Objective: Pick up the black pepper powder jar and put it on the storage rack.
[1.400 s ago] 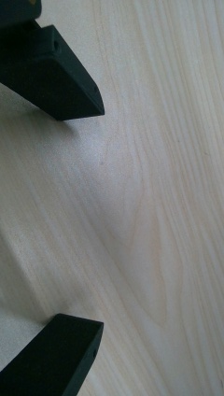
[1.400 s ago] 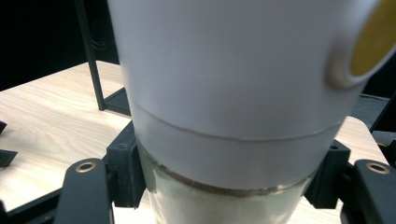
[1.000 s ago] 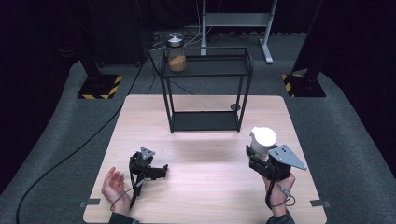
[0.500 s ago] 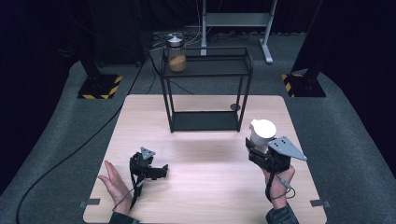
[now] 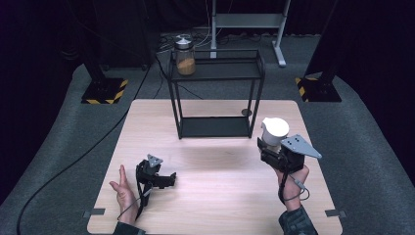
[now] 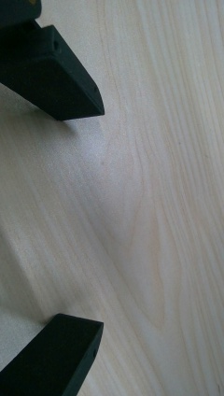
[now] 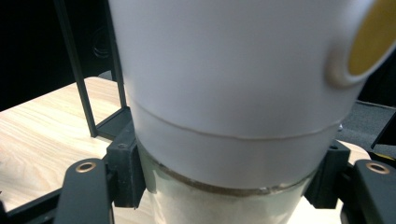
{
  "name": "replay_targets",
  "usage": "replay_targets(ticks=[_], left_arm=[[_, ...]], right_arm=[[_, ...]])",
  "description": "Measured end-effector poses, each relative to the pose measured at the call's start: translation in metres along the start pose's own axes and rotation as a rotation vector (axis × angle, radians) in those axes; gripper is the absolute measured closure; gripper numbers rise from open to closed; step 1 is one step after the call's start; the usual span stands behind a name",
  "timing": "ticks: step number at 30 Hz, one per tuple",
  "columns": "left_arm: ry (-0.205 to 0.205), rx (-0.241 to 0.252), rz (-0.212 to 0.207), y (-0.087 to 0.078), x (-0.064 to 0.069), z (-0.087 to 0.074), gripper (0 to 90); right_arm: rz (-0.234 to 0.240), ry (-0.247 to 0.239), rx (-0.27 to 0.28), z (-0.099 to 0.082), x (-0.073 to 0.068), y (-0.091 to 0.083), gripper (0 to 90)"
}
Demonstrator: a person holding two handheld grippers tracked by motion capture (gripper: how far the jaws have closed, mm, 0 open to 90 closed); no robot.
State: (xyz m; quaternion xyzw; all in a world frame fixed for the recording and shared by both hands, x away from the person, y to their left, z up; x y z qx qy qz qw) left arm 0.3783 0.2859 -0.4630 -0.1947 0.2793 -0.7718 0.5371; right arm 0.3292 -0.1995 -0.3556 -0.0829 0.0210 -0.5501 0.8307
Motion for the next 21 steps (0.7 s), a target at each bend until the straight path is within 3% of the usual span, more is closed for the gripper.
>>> replay_targets(ticks=[21], left_arm=[[0.002, -0.001, 0.0, 0.0, 0.0, 0.0, 0.0]], right_arm=[[0.008, 0.005, 0.018, 0.025, 0.013, 0.014, 29.5]])
Point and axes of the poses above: each handheld gripper's, and its own axes: y roughly forward along the jaws, z roughly out of its top, x roughly to its right, the point moved 4 cm from there along y, roughly forward along the jaws, and after that the axes turned 3 degrees about x, right-handed, at the moved point
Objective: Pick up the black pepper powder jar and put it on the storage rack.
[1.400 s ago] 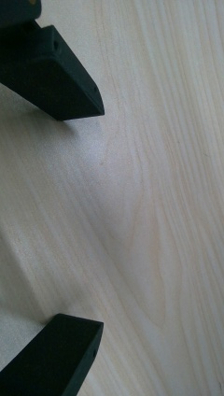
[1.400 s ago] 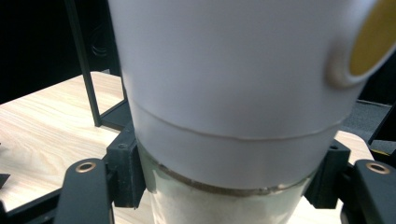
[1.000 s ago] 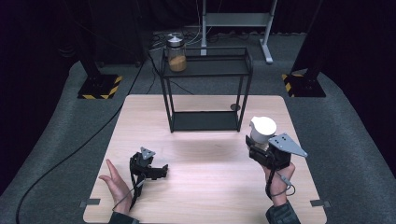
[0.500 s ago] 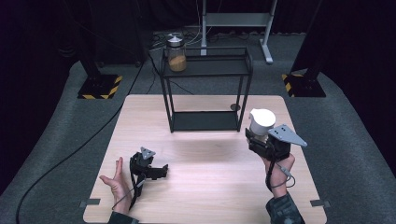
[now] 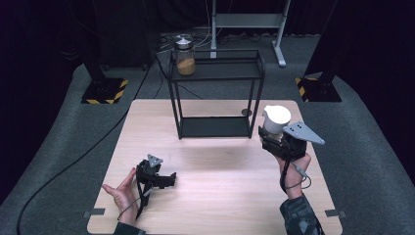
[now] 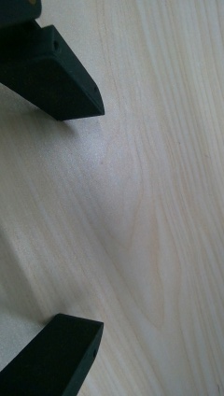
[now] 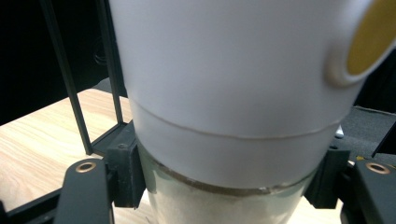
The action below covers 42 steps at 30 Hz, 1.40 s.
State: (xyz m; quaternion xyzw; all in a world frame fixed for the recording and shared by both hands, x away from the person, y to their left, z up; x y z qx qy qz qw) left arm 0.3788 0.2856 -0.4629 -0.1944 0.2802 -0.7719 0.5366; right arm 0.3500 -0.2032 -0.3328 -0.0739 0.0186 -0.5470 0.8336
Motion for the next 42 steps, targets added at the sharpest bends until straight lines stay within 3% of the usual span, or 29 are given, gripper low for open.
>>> replay_targets(ticks=[14, 42], left_arm=[[-0.001, 0.003, -0.002, 0.001, 0.0, 0.0, 0.0], [0.0, 0.003, -0.003, 0.001, 0.0, 0.0, 0.0]], right_arm=[[0.001, -0.019, 0.009, 0.016, 0.004, 0.008, 29.5], [0.021, -0.011, 0.02, 0.048, 0.011, 0.027, 29.5]])
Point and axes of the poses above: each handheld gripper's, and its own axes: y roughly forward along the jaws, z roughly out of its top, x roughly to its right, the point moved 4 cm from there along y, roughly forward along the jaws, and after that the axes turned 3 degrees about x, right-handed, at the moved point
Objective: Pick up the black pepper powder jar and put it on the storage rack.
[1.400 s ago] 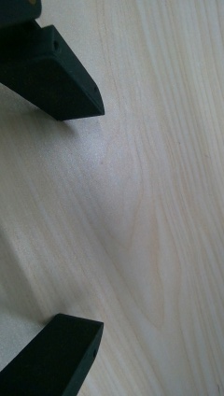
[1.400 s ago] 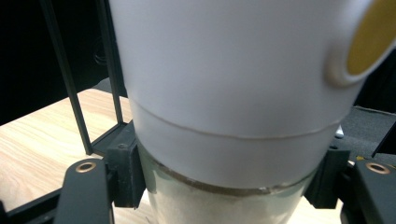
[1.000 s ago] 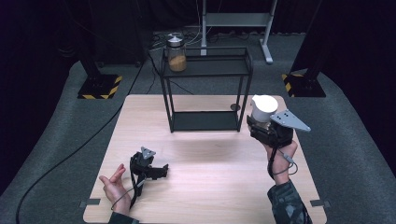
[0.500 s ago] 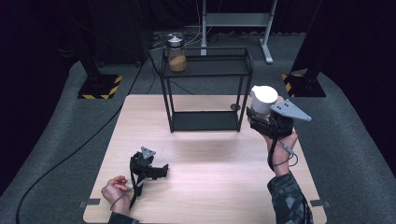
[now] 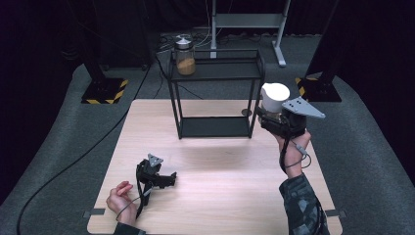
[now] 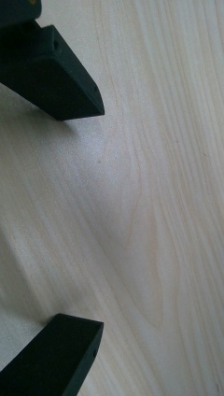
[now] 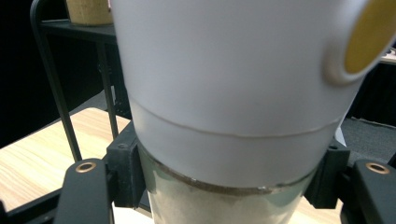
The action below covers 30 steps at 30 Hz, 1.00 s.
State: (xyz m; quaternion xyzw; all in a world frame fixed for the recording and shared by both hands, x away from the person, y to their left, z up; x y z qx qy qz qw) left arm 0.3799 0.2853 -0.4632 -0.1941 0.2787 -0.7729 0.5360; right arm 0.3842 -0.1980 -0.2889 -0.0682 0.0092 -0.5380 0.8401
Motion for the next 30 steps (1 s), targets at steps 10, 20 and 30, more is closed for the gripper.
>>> replay_targets(ticks=[10, 20, 30], left_arm=[[0.004, -0.003, -0.001, 0.0, 0.0, 0.001, 0.0], [0.004, -0.003, -0.001, 0.0, 0.0, 0.001, 0.0], [0.004, -0.003, -0.001, 0.0, 0.0, 0.001, 0.0]], right_arm=[[0.011, -0.006, 0.003, 0.009, 0.001, 0.006, 29.5], [0.022, -0.01, 0.005, 0.019, 0.002, 0.012, 29.5], [0.035, -0.014, 0.012, 0.032, 0.002, 0.02, 29.5]])
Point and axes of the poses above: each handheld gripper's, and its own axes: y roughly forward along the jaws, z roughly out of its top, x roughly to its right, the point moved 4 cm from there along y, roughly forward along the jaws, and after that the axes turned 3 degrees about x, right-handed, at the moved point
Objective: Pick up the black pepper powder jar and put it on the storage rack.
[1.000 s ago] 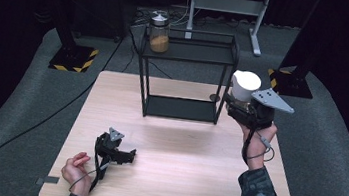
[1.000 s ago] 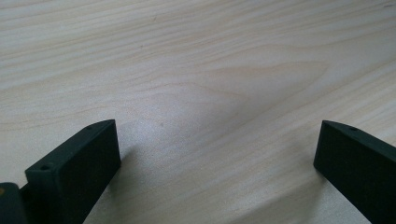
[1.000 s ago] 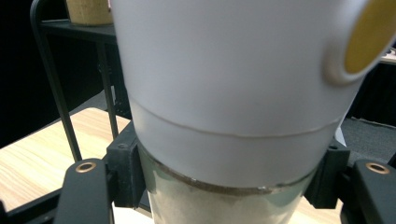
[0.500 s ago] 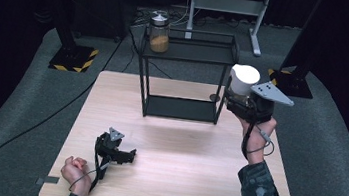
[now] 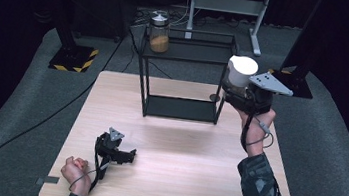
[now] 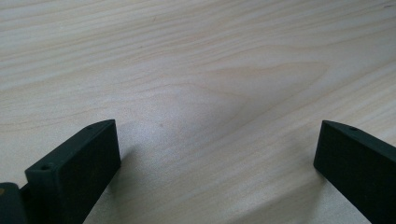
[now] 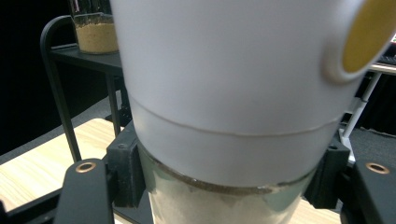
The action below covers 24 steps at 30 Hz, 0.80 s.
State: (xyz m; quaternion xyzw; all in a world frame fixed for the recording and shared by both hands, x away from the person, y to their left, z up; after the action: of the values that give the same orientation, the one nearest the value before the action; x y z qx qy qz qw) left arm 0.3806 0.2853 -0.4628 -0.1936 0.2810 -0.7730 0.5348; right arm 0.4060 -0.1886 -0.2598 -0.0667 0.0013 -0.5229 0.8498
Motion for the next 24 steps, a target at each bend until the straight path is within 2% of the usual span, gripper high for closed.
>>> replay_targets(ticks=[13, 24], left_arm=[[0.0, 0.0, 0.0, 0.0, 0.0, 0.0, 0.0], [0.0, 0.0, 0.0, 0.0, 0.0, 0.0, 0.0]], right_arm=[[0.021, 0.0, 0.016, 0.02, 0.002, 0.012, 29.6], [0.034, 0.002, 0.028, 0.03, -0.001, 0.023, 29.6]])
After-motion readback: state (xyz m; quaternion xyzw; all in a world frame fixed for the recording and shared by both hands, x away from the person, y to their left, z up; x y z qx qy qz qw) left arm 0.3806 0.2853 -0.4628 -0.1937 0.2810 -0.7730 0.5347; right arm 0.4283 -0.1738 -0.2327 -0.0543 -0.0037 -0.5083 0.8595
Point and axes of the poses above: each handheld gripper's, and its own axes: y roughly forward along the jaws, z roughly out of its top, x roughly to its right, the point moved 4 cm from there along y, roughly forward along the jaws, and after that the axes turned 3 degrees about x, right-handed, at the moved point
